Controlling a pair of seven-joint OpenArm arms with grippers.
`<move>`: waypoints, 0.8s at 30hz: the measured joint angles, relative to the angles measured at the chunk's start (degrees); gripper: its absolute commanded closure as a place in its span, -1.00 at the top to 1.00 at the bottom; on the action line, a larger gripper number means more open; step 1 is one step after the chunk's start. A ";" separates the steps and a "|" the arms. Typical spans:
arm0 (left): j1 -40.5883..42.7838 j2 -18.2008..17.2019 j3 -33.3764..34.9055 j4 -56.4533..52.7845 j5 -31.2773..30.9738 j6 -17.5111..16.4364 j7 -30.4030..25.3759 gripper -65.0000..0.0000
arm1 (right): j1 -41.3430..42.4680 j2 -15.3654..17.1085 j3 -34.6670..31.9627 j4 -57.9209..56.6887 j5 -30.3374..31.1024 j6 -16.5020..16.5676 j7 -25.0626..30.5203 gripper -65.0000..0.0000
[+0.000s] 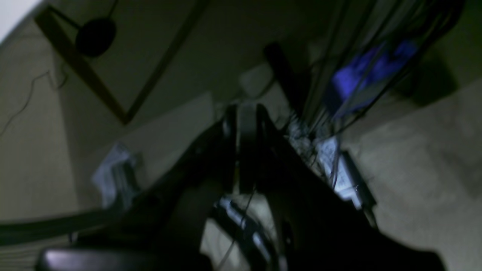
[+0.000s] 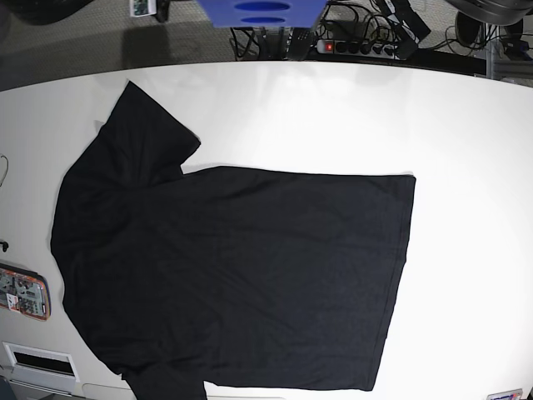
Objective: Fold the T-shirt properly
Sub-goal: 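Lower both grippers from rest toward the black T-shirt's shoulders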
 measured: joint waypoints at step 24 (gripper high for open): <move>5.92 5.07 -16.50 23.32 4.63 0.07 0.26 -1.00 | -0.96 -0.04 1.53 5.81 0.07 0.28 9.62 -1.00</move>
